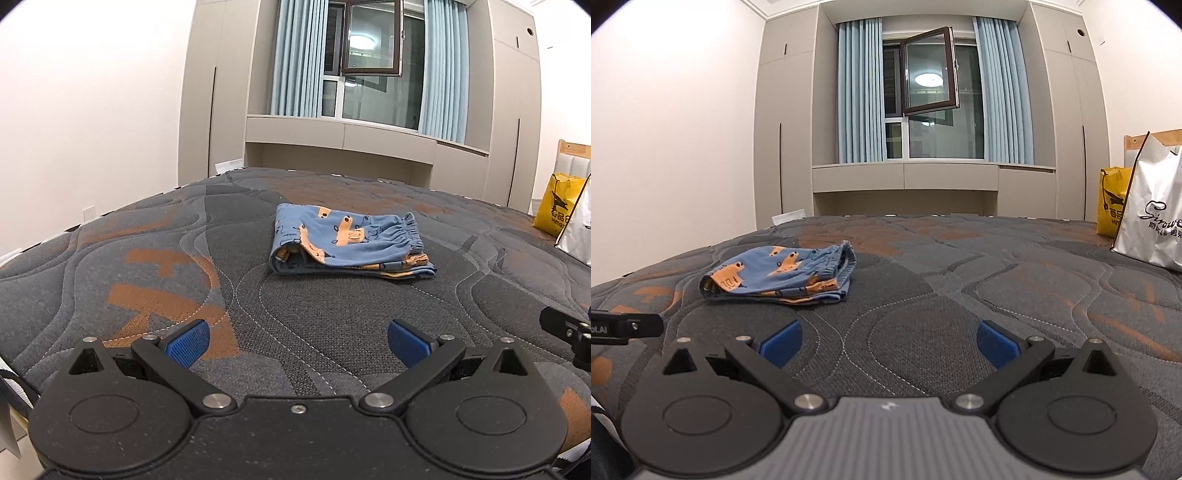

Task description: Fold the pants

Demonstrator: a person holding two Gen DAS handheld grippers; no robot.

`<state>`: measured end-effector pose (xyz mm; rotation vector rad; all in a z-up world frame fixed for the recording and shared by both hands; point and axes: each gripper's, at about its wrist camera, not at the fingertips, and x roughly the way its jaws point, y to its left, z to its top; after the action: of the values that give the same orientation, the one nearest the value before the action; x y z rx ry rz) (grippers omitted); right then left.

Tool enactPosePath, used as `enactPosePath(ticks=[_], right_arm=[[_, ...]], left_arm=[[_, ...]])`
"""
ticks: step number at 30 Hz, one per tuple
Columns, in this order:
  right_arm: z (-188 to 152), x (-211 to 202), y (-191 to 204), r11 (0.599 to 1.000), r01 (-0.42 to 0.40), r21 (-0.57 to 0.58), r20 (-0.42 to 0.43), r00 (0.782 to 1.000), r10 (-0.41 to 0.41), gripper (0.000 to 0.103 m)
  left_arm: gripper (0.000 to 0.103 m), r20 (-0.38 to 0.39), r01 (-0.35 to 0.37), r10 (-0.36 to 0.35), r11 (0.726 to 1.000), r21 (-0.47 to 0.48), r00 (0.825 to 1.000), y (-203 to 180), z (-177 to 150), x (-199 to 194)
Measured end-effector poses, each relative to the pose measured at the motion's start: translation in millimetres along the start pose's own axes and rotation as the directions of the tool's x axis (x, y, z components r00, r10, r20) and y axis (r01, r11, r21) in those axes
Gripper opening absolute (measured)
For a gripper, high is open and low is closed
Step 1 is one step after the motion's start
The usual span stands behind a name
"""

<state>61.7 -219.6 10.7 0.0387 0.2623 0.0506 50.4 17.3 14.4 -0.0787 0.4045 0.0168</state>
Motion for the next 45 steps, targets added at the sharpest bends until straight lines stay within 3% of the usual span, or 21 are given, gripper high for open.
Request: enactPosePath(ticks=[41, 45], right_arm=[[-3.8, 3.1, -4.4, 1.0, -0.011, 0.003, -0.001, 1.0, 0.011, 0.103], [-3.8, 3.1, -4.5, 1.0, -0.011, 0.004, -0.001, 1.0, 0.011, 0.103]], left_arm=[[0.102, 0.02, -0.021, 0.021, 1.0, 0.003, 1.0, -2.3, 1.9, -5.4], [0.102, -0.022, -0.025, 0.025, 1.0, 0.017, 0.999, -3.7, 2.9, -1.1]])
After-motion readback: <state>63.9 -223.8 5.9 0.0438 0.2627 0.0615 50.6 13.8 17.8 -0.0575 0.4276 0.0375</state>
